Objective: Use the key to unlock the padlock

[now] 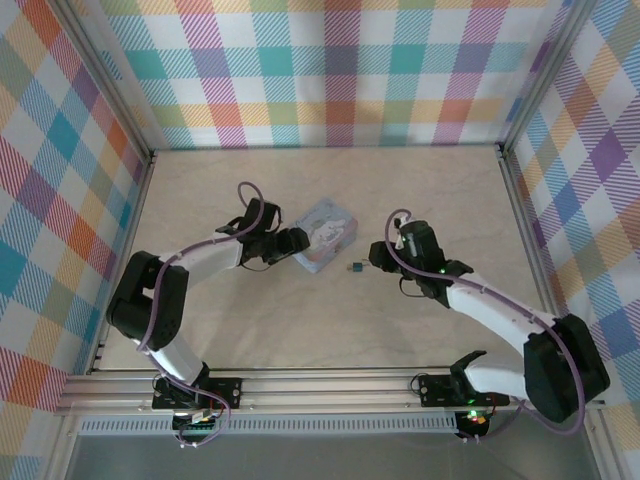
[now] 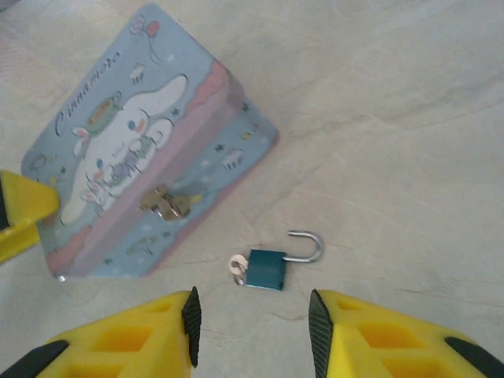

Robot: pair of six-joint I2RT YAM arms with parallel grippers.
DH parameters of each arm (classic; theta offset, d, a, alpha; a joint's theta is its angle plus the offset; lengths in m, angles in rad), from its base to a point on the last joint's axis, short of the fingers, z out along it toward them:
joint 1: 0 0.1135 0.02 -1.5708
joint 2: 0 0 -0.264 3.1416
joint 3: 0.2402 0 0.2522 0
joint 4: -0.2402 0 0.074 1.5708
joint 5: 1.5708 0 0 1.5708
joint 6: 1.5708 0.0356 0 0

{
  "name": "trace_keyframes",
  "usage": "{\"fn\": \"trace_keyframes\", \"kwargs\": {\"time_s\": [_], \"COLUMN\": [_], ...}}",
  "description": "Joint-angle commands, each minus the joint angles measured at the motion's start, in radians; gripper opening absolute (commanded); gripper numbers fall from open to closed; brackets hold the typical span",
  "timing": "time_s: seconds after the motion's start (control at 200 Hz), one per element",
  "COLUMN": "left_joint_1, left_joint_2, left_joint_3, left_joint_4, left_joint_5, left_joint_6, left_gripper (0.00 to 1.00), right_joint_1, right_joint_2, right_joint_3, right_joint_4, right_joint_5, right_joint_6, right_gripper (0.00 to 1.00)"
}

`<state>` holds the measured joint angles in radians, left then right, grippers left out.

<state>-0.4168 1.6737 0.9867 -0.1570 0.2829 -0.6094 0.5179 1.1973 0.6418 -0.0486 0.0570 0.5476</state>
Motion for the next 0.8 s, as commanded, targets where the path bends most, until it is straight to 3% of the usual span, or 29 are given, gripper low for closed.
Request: {"fn": "trace_keyframes", "kwargs": {"time_s": [0.0,0.375,0.795], "left_joint_1": [0.041,0.107,0.149], "left_joint_2": [0.074,0.149,-0.031], "left_joint_3": [0.042,0.172,0.265], "left_joint_4": [-0.15,-0.173,-0.237], "left_joint_5": [-0.057,-0.008,-0.028], "left_joint_6": [0.068,0.13,0.194], "left_gripper": [0.65,0.68,0.81], "right_joint_1": [-0.01,-0.038,-0.104], "right_joint_2": [-0.049,-0.158,-0.209], "right_joint_3": [-0.035,-0.076,-0.031], "right_joint_4": [-0.071,-0.139,-0.168], "right_joint_5": [0.038,0.057,0.064], "right_joint_6": [-0.039,-0.048,-0.103], "right_gripper": [0.44,0.53,0.66]}}
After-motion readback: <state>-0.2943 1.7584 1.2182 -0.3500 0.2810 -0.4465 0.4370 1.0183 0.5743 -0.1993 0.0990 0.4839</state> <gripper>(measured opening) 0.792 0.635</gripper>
